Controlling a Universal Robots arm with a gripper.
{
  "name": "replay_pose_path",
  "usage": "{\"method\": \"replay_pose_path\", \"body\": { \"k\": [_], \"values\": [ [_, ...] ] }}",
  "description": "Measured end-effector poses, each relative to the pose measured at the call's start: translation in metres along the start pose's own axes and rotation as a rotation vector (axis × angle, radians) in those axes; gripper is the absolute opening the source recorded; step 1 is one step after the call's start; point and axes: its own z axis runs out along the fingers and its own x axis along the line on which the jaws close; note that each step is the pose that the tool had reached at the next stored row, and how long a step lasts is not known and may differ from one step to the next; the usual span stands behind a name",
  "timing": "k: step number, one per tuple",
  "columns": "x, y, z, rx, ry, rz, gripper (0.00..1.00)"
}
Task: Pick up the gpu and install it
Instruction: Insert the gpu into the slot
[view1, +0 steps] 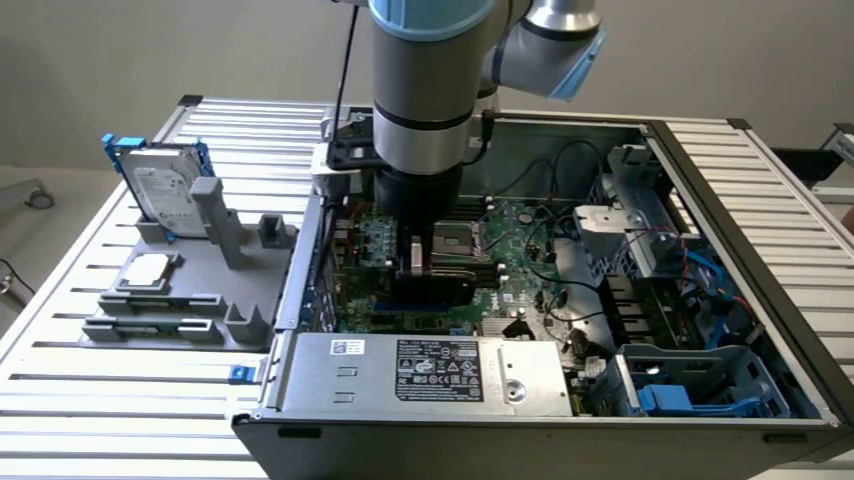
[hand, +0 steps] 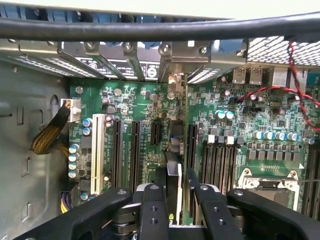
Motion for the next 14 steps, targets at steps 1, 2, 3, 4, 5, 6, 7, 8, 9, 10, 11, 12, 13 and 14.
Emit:
{"method": "replay_pose_path", "body": {
  "k": [1, 2, 3, 4, 5, 6, 7, 8, 9, 10, 11, 12, 13, 14],
  "values": [
    [0.0000, 0.0000, -0.0010, 0.0003, -0.0015, 0.000, 0.27],
    [0.0001, 0.0000, -0.0018, 0.0000, -0.0016, 0.000, 0.28],
    [0.0000, 0.0000, -0.0020, 0.0002, -0.0020, 0.000, 0.28],
    [0.0000, 0.0000, -0.0022, 0.0004, -0.0022, 0.000, 0.35],
    [0.0000, 0.0000, -0.0024, 0.0002, -0.0027, 0.000, 0.35],
    [0.0000, 0.0000, -0.0025, 0.0002, -0.0032, 0.000, 0.37],
    [0.0000, 0.0000, -0.0025, 0.0002, -0.0036, 0.000, 0.37],
    [0.0000, 0.0000, -0.0025, 0.0002, -0.0038, 0.000, 0.37],
    [0.0000, 0.0000, -0.0026, 0.0002, -0.0040, 0.000, 0.44],
    [0.0000, 0.0000, -0.0026, 0.0002, -0.0042, 0.000, 0.44],
    [0.0000, 0.0000, -0.0026, 0.0002, -0.0045, 0.000, 0.44],
    [0.0000, 0.0000, -0.0026, 0.0002, -0.0046, 0.000, 0.44],
    [0.0000, 0.0000, -0.0026, 0.0002, -0.0046, 0.000, 0.44],
    [0.0000, 0.0000, -0.0026, 0.0002, -0.0046, 0.000, 0.44]
  ]
}}
